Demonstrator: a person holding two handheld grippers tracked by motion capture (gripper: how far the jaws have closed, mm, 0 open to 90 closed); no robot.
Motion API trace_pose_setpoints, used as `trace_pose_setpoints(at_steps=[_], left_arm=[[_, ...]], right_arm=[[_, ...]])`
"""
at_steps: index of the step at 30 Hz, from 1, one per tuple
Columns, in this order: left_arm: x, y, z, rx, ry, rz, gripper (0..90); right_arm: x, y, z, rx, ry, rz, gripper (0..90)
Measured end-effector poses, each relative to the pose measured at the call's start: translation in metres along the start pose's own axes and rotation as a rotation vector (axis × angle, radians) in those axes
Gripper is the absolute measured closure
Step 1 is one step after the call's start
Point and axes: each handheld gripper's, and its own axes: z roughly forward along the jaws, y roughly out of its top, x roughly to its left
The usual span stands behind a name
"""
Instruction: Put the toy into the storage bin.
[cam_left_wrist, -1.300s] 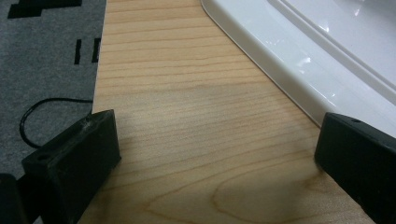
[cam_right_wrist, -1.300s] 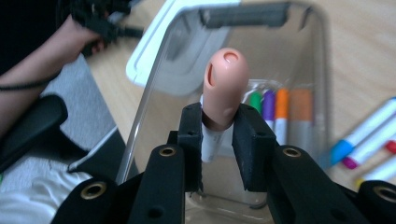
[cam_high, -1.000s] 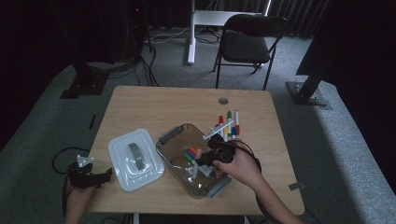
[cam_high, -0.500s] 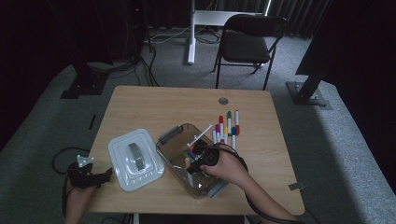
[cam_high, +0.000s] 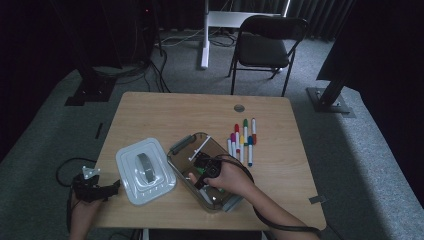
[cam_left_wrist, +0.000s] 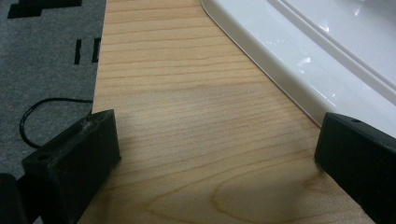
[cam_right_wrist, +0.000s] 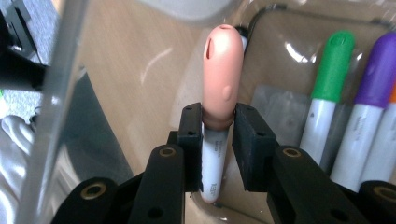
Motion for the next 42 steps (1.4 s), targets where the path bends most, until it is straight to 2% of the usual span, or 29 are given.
trace_pose_setpoints(at_steps=[5, 9, 11, 17, 20, 22, 24, 29, 31, 34, 38, 41, 42], left_arm=[[0.0, 0.0, 0.0, 0.0, 0.0, 0.0, 0.4], [0.0, 0.0, 0.0, 0.0, 0.0, 0.0, 0.5], [0.0, 0.0, 0.0, 0.0, 0.0, 0.0, 0.4], [0.0, 0.0, 0.0, 0.0, 0.0, 0.0, 0.5], [0.0, 0.0, 0.0, 0.0, 0.0, 0.0, 0.5], [0.0, 0.0, 0.0, 0.0, 0.0, 0.0, 0.5], [0.0, 0.0, 0.0, 0.0, 0.0, 0.0, 0.5], [0.0, 0.0, 0.0, -0.001, 0.0, -0.001, 0.4], [0.0, 0.0, 0.0, -0.001, 0.0, 0.001, 0.5], [0.0, 0.0, 0.0, -0.001, 0.001, 0.0, 0.4], [0.0, 0.0, 0.0, -0.002, 0.001, 0.001, 0.5], [0.0, 0.0, 0.0, -0.001, 0.001, 0.001, 0.5], [0.0, 0.0, 0.0, -0.001, 0.001, 0.001, 0.5]], right_arm=[[0.002, 0.006, 0.002, 0.012, -0.004, -0.006, 73.2], [-0.002, 0.014, 0.007, 0.019, 0.009, 0.013, 73.2], [-0.004, 0.018, 0.013, 0.06, -0.006, 0.013, 73.2], [-0.006, 0.024, 0.03, 0.107, -0.028, 0.023, 73.1], [-0.008, 0.025, 0.031, 0.095, -0.007, 0.046, 69.9], [-0.009, 0.024, 0.028, 0.078, -0.005, 0.043, 69.5], [-0.011, 0.021, 0.017, 0.043, -0.007, 0.036, 68.3], [-0.015, 0.01, -0.024, -0.15, 0.013, 0.048, 61.9], [-0.017, 0.002, -0.041, -0.197, 0.015, 0.047, 60.0], [-0.019, -0.012, -0.067, -0.295, -0.002, 0.036, 56.2], [-0.029, -0.031, -0.092, -0.396, -0.028, 0.056, 53.5], [-0.04, -0.045, -0.104, -0.439, -0.057, 0.084, 52.8], [-0.04, -0.045, -0.104, -0.439, -0.057, 0.084, 52.8]])
